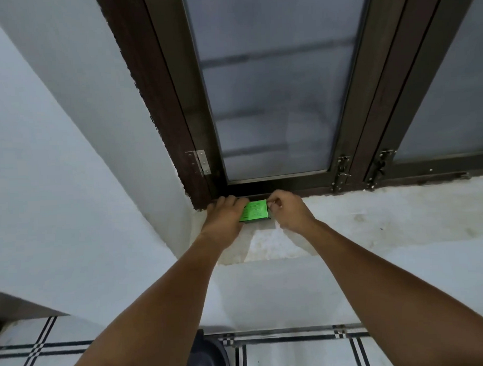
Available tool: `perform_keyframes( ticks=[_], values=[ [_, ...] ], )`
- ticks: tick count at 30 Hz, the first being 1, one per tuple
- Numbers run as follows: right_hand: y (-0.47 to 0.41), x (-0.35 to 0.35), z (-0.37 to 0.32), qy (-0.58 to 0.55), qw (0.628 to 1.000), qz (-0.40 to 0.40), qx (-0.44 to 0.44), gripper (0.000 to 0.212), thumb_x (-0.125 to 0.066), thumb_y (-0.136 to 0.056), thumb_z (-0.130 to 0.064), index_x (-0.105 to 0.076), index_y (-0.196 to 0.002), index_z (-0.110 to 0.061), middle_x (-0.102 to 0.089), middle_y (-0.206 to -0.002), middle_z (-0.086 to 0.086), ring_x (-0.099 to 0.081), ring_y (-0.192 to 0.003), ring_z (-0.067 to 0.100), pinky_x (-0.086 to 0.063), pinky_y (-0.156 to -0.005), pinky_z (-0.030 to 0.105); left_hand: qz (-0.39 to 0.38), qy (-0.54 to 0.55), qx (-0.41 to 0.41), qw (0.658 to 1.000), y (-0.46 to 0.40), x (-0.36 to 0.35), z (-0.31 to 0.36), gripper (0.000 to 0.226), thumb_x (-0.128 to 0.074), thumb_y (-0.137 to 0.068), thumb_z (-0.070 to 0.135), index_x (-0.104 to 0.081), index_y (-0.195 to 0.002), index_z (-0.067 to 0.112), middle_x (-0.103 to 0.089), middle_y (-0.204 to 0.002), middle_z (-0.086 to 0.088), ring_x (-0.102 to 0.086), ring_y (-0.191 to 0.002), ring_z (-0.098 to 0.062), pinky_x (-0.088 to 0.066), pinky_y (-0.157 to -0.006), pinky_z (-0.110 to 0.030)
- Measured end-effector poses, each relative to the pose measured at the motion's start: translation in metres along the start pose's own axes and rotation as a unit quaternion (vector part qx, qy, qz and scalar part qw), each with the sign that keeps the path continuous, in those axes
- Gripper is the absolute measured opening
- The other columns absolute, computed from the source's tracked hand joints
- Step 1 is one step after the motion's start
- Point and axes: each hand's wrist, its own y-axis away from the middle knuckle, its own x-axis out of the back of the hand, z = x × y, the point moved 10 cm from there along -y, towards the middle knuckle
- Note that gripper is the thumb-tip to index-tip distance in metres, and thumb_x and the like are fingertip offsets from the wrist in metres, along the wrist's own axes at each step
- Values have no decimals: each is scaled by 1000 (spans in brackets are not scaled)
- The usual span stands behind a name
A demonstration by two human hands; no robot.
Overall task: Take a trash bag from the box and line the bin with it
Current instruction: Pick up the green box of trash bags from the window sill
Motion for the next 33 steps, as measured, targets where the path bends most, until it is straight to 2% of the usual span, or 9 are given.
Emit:
perform_keyframes(
  ticks=[3,10,14,16,19,23,25,29,33],
  values=[
    [-1,7,-1,-79,997,-19,-19,8,-62,-99,-26,-65,-95,-19,-70,-97,10,-73,-78,31,-63,-53,43,11,21,0,1000,1,7,3,65,-62,-99,23,-36,-159,28,-48,-144,-9,-42,-131,-33,-39,-103,-46],
    [9,1,6,-169,977,-105,-76,26,-67,-96,-15,-53,-118,-14,-68,-109,11,-74,-85,25,-63,-61,42,29,-41,-42,998,7,31,16,65,-57,-102,15,-33,-161,29,-44,-148,-10,-40,-135,-34,-47,-98,-47],
    [9,-1,4,-180,978,-77,-72,33,-52,-98,3,-53,-124,-16,-62,-123,19,-68,-89,28,-60,-54,29,60,-103,-71,990,7,55,32,67,-57,-99,12,-36,-161,29,-48,-148,-9,-41,-136,-33,-40,-101,-47],
    [10,2,8,-232,966,-39,-103,31,-45,-100,6,-55,-118,-16,-57,-124,18,-64,-102,30,-62,-60,33,77,-123,-80,986,3,71,41,63,-61,-97,16,-41,-157,23,-50,-147,-9,-43,-135,-32,-38,-103,-47],
    [11,-2,18,-352,922,3,-165,25,-42,-100,3,-55,-114,-13,-55,-121,16,-61,-101,29,-62,-68,42,85,-154,-109,978,-5,98,54,54,-70,-93,27,-52,-144,19,-54,-139,-9,-46,-131,-31,-37,-105,-43],
    [21,-15,31,-558,785,35,-268,28,-42,-101,0,-60,-122,-3,-63,-119,24,-65,-88,32,-59,-52,33,76,-197,-147,966,-14,133,66,56,-76,-89,28,-53,-141,25,-55,-137,-8,-48,-131,-31,-36,-108,-43],
    [31,-13,35,-601,743,46,-290,24,-42,-102,-3,-60,-119,-1,-64,-104,24,-65,-80,30,-59,-52,32,54,-222,-156,961,-18,144,70,59,-77,-90,32,-51,-144,27,-54,-140,-8,-49,-131,-31,-37,-109,-45],
    [37,-18,33,-658,692,19,-296,35,-49,-106,-39,-55,-117,-6,-62,-109,22,-66,-92,32,-60,-67,41,42,-255,-188,947,-18,156,81,54,-74,-93,34,-54,-143,30,-57,-137,-7,-50,-130,-30,-39,-108,-45],
    [34,-21,22,-652,700,-17,-290,44,-52,-103,-47,-59,-120,-7,-59,-113,20,-65,-97,30,-60,-67,39,44,-257,-213,942,-14,160,91,52,-73,-94,35,-55,-143,30,-59,-135,-5,-50,-129,-29,-40,-107,-44]
  ],
)
